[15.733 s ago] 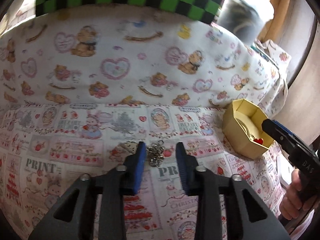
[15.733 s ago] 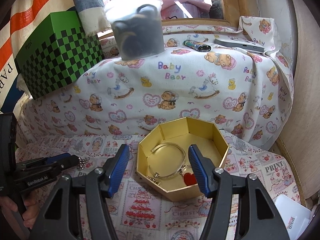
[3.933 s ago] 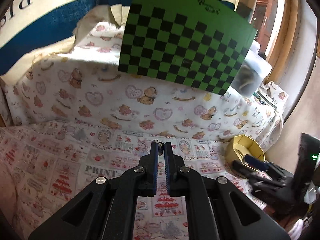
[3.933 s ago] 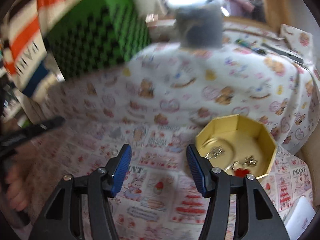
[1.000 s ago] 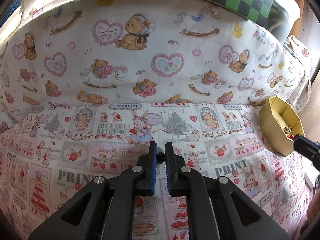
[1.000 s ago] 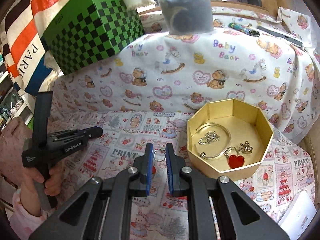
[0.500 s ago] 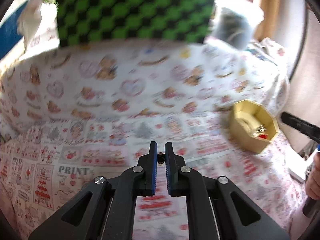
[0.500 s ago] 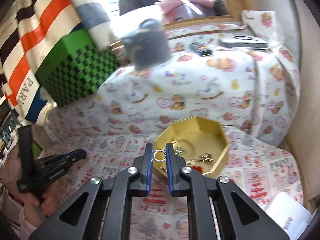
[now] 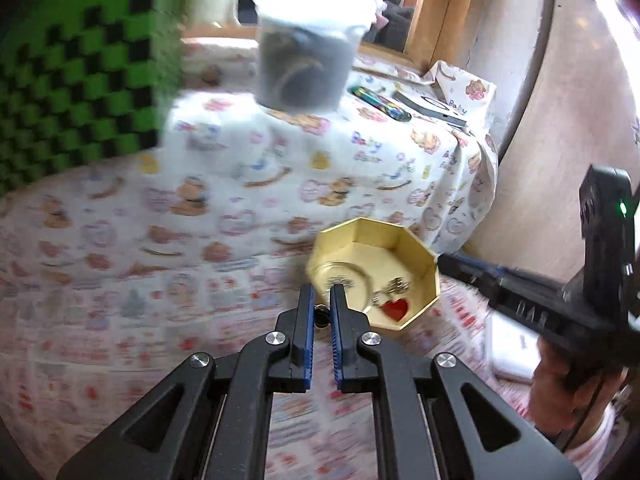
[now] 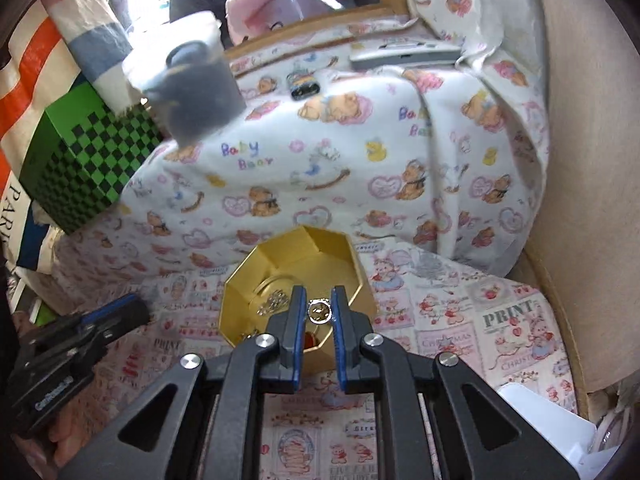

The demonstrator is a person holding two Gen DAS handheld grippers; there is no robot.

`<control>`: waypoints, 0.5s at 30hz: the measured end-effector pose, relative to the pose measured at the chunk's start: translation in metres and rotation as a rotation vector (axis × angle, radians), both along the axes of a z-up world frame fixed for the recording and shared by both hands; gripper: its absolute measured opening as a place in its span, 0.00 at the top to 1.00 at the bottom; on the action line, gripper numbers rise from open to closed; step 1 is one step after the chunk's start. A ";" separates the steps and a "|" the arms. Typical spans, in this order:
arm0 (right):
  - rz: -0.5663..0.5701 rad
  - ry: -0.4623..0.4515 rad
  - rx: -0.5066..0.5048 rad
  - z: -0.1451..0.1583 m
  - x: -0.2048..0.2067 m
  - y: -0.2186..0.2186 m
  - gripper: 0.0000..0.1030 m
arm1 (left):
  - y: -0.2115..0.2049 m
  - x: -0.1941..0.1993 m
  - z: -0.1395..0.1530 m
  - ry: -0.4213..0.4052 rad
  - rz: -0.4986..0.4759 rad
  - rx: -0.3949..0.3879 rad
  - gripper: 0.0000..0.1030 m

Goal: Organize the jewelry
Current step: 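Lower the ring and charm into the yellow box with both tools and open them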

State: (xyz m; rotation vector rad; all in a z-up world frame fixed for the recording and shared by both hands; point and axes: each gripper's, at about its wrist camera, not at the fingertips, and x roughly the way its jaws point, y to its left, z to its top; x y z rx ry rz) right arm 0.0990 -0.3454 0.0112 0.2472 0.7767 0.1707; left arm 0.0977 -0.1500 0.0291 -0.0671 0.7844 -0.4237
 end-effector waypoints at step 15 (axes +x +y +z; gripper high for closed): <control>0.041 0.052 -0.009 -0.010 0.004 0.007 0.89 | -0.022 0.032 -0.035 0.086 0.000 -0.034 0.94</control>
